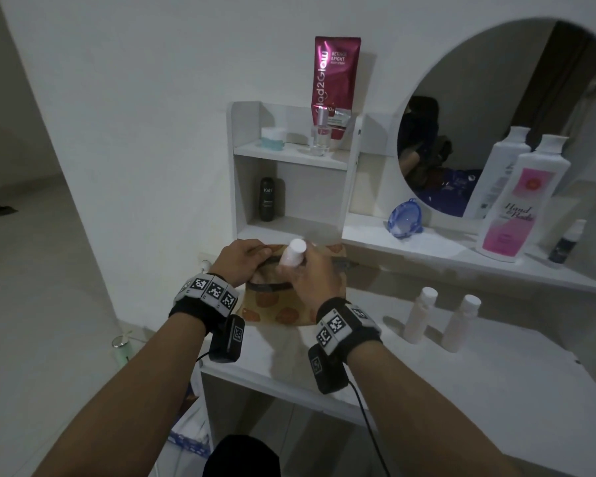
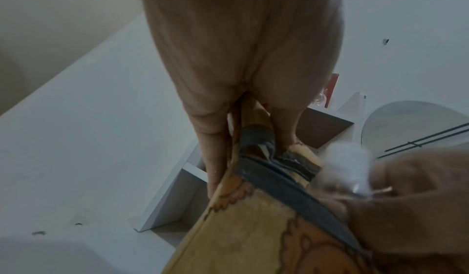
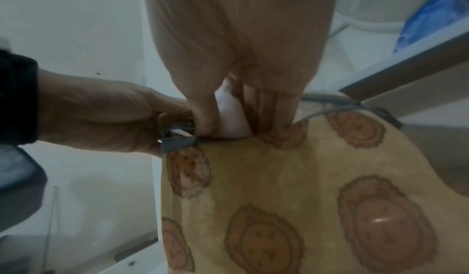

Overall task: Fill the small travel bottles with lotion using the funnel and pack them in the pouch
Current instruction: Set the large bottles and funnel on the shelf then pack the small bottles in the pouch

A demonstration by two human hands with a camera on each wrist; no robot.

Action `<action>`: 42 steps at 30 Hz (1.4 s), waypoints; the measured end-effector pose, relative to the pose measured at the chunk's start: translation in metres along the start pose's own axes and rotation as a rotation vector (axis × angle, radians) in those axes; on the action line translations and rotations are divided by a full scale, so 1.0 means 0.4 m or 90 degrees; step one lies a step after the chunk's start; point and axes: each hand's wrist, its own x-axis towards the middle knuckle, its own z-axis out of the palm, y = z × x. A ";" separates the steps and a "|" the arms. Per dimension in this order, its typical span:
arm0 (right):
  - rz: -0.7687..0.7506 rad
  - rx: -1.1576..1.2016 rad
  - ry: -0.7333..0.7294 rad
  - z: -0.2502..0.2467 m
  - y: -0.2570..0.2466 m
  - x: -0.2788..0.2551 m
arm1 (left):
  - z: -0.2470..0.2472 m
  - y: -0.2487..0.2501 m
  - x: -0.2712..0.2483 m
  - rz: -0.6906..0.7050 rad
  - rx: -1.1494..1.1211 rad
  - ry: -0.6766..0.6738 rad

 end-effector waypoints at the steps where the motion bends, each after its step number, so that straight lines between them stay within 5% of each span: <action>1: -0.004 -0.077 -0.020 0.007 -0.001 -0.001 | 0.000 0.000 0.000 0.001 -0.004 0.001; 9: 0.063 -0.332 -0.055 0.024 0.010 0.022 | 0.009 0.004 -0.001 0.008 -0.004 0.024; 15: 0.070 -0.242 -0.040 -0.006 0.028 0.030 | 0.021 0.021 0.001 0.004 -0.019 0.037; 19: 0.068 -0.080 0.084 -0.066 0.080 -0.001 | 0.025 0.030 0.001 -0.002 -0.013 0.033; 22: 0.102 -0.026 0.260 -0.145 0.132 -0.043 | 0.026 0.037 -0.007 -0.010 -0.007 0.038; 25: 0.108 -0.066 0.450 -0.223 0.189 -0.093 | 0.027 0.039 -0.011 -0.018 -0.009 0.038; 27: 0.123 -0.120 0.497 -0.259 0.224 -0.113 | 0.028 0.042 -0.014 -0.016 -0.016 0.041; 32: 0.230 -0.177 0.457 -0.288 0.287 -0.119 | 0.036 0.052 -0.027 -0.004 -0.022 0.040; 36: 0.351 -0.107 0.340 -0.279 0.343 -0.109 | 0.029 0.047 -0.043 0.001 -0.007 0.034; 42: 0.363 -0.057 0.254 -0.269 0.386 -0.089 | 0.025 0.041 -0.053 0.006 -0.026 0.015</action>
